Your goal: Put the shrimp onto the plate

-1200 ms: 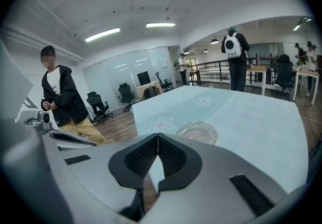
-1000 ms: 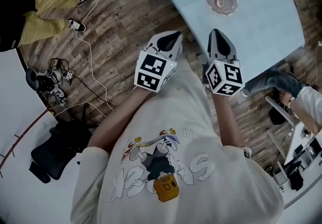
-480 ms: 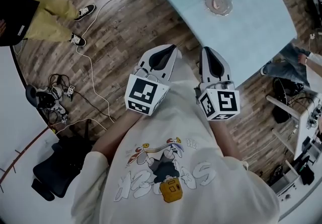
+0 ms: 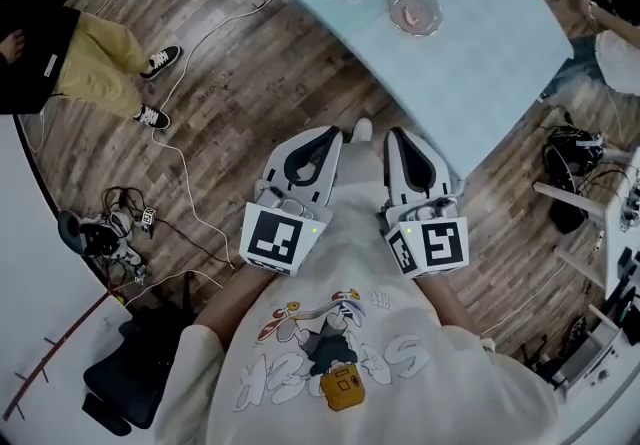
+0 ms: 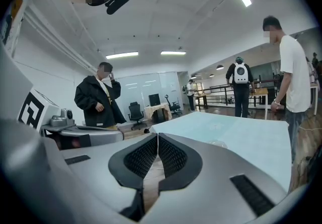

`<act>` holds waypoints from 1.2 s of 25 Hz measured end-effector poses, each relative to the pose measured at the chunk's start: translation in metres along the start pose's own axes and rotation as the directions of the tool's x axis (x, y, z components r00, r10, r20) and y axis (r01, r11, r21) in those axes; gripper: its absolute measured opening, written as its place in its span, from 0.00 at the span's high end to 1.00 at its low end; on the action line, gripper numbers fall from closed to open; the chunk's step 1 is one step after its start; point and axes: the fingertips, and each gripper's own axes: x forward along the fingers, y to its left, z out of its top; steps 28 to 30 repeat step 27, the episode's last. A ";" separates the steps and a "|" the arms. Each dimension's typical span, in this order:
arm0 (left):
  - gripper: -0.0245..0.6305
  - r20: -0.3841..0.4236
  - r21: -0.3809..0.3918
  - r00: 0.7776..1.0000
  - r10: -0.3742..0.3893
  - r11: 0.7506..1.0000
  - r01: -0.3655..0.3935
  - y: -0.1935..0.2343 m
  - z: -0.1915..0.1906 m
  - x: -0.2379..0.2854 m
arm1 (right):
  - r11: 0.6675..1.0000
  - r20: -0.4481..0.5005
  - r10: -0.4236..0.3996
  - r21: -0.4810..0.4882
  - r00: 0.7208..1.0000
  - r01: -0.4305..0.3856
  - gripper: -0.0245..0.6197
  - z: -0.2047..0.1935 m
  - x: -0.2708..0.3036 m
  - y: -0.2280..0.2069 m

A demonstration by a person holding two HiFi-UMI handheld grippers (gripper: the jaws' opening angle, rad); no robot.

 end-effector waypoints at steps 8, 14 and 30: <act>0.95 0.001 0.014 1.000 0.011 1.000 -0.011 0.003 0.001 -0.011 | 1.000 0.006 0.010 -0.021 1.000 -0.010 0.92 -0.002 0.003 0.020; 0.95 0.004 0.017 1.000 0.021 1.000 -0.021 0.009 0.001 -0.010 | 0.999 -0.026 0.035 0.025 0.999 -0.034 0.92 -0.011 0.012 0.016; 0.95 0.018 0.046 0.999 -0.037 0.998 0.036 0.009 -0.015 -0.002 | 0.998 -0.076 0.019 0.067 0.997 -0.014 0.92 -0.031 0.012 0.007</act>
